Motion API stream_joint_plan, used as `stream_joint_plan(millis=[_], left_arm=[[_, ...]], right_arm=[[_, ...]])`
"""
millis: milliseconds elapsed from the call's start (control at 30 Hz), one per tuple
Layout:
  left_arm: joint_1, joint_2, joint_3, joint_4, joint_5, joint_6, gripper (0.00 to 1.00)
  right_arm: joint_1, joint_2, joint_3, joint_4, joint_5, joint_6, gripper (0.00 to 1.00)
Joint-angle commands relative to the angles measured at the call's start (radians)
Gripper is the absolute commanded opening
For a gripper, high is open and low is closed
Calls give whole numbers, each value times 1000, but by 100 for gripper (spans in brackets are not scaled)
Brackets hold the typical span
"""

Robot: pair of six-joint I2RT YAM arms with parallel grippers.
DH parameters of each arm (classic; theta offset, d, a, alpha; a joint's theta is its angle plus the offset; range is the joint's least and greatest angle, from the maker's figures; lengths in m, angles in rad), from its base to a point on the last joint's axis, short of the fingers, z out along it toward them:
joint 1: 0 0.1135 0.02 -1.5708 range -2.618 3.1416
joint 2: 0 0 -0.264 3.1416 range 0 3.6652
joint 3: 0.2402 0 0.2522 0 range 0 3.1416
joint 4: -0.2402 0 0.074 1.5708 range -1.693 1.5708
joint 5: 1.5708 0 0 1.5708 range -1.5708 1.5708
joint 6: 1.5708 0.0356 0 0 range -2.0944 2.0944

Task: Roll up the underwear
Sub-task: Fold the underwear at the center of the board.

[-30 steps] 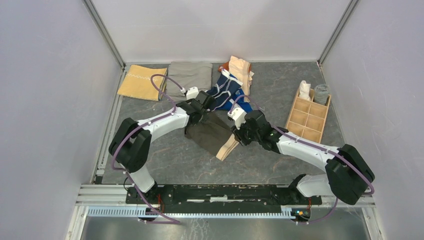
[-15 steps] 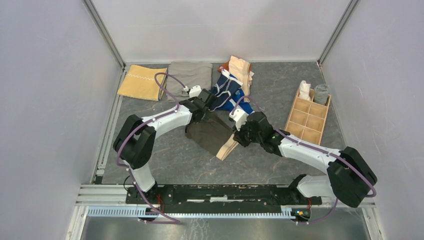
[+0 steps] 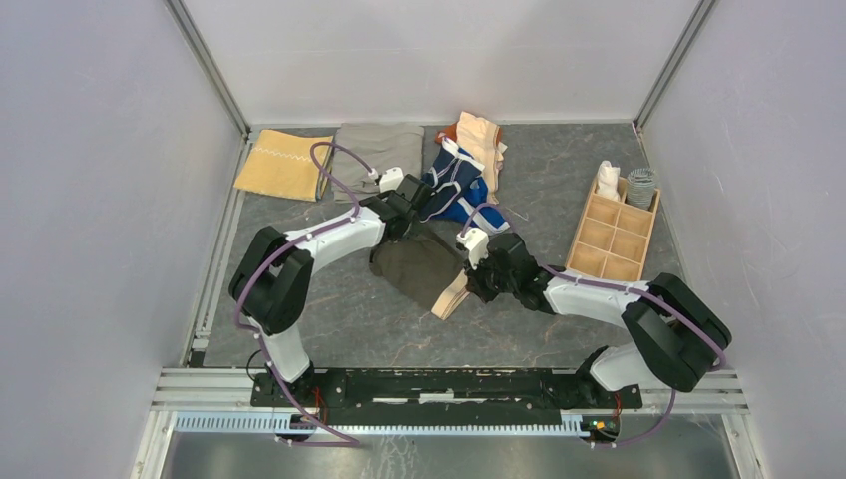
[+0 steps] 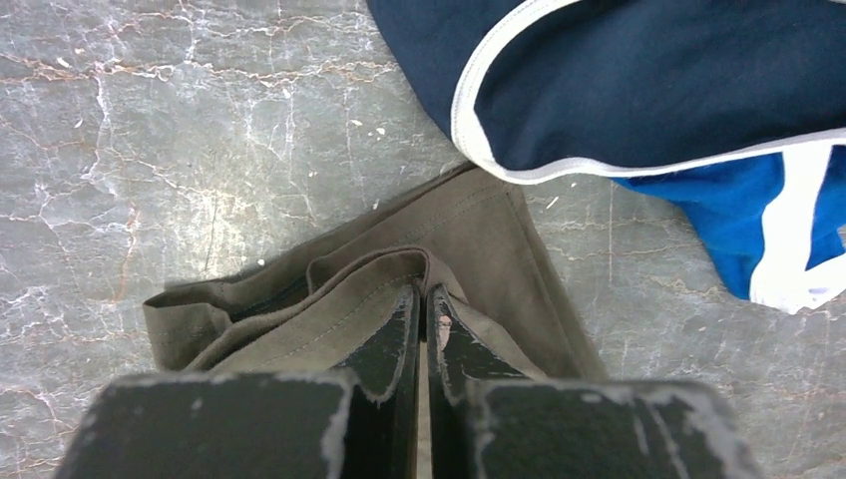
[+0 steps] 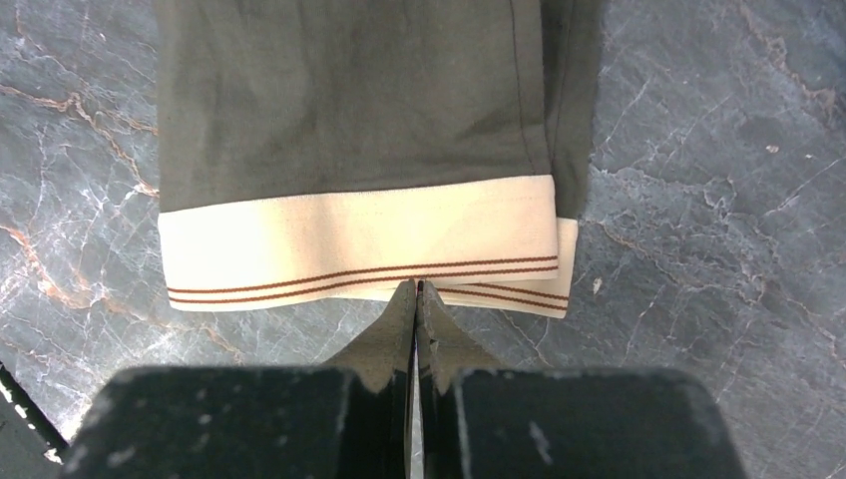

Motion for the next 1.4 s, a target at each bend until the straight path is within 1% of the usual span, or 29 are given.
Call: stream_joint_plan(millis=[0,167,267,367,433,633,767,1033,1267,1367], left_arm=[[4,17,56,15,-29,41,14],[6,-4,72,19,-51,41,44],[6,-33,67,13,-64,41,58],[4,-74,40,15,-49,42,60],[3,-108,-2,46,-4,63,56],[-2,-206,-222,207,160,113,32],[-2,-221,-290,259,196,119,22],[-3,-211,-313,275,191,128,16],[-2,-216,-348,289,192,127,14],[-5,-255,-348,298,215,134,14]], right_arm=[[-2,8,-15,67,5,23,3],[-2,7,-26,65,-1,23,3],[-3,3,-27,61,-8,24,3],[-3,-10,-28,52,-7,20,3],[-3,-30,-28,44,-7,19,3],[-2,-95,-9,16,-8,10,3],[-2,-104,12,15,-13,14,3],[-2,-26,52,40,-3,27,2],[-3,64,60,57,46,26,0],[-1,82,50,68,51,32,0]])
